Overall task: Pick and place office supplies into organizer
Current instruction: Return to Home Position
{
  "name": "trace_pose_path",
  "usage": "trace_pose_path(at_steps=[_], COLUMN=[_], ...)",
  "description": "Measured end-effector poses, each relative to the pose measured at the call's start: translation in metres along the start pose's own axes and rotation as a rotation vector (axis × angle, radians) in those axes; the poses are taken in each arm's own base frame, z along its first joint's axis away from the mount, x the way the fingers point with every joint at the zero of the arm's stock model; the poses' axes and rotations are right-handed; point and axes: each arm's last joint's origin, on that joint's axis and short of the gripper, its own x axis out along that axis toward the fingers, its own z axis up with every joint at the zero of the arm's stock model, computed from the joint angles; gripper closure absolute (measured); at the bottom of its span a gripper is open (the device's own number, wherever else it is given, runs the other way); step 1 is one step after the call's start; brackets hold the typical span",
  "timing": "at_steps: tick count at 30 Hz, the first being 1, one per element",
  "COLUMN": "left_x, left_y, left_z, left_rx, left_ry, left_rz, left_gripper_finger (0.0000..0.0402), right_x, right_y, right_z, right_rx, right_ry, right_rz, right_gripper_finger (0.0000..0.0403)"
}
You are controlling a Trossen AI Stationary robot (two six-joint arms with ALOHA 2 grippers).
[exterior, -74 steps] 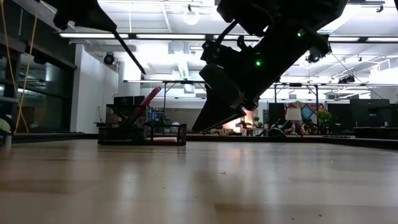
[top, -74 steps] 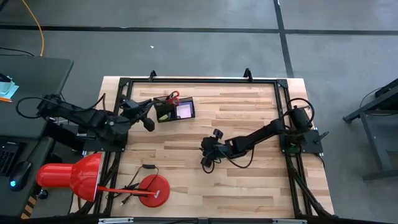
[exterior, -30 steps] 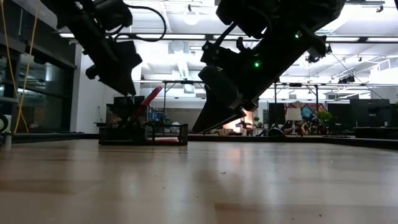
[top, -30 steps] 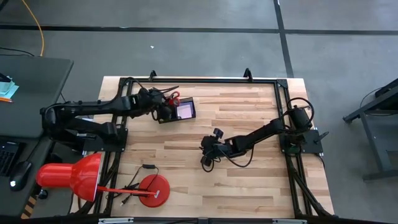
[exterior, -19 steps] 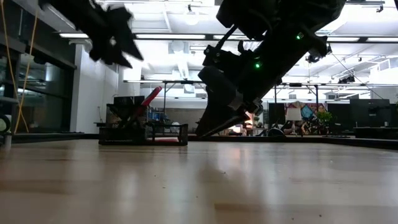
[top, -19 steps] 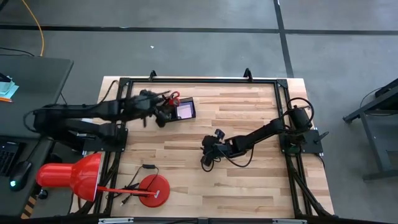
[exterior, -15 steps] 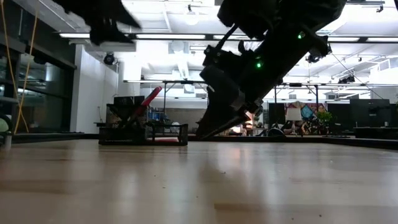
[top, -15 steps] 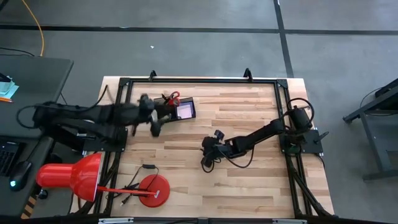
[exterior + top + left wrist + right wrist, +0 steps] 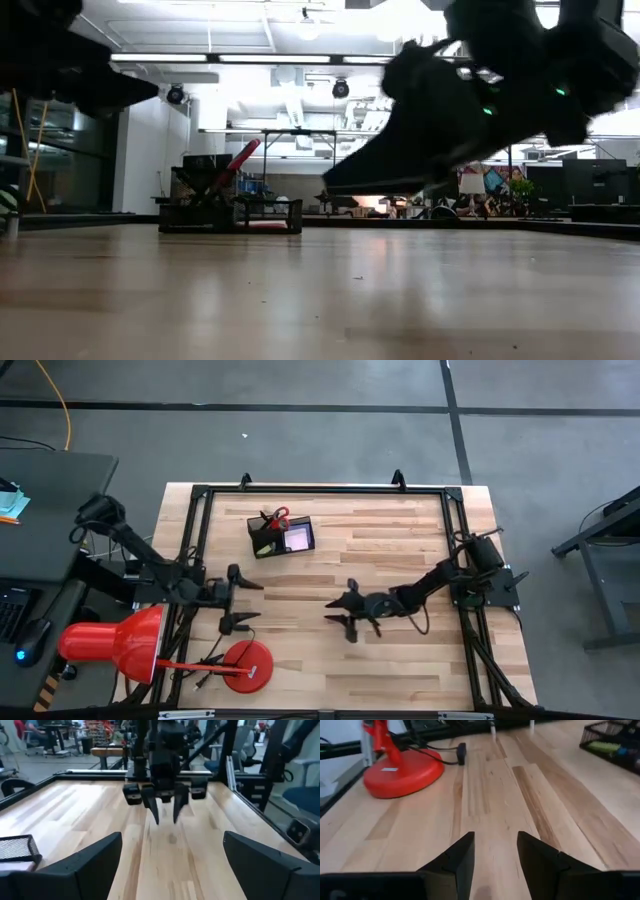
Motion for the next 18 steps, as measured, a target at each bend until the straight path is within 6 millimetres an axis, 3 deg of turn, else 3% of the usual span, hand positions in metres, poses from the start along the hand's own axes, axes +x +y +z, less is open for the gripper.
trace_pose_path(at_steps=[7,12,18], left_x=[-0.011,-0.012,-0.015], left_y=[-0.004,0.004,0.010], left_z=[-0.006,-0.007,-0.004], left_rx=[0.070,0.068,0.064], left_ry=[-0.001,-0.010,-0.011], left_rz=[0.098,0.179,0.112], left_gripper_finger=[0.0066,0.0062,0.0066], right_x=[-0.026,-0.053,-0.088], right_y=[-0.016,-0.042,-0.063], right_z=[-0.017,-0.021,-0.017], right_rx=[-0.102,-0.087,-0.115], right_ry=[-0.086,-0.163,-0.260], right_rz=[-0.006,0.038,0.046], right_gripper_finger=[0.0255,0.0254,0.0258])
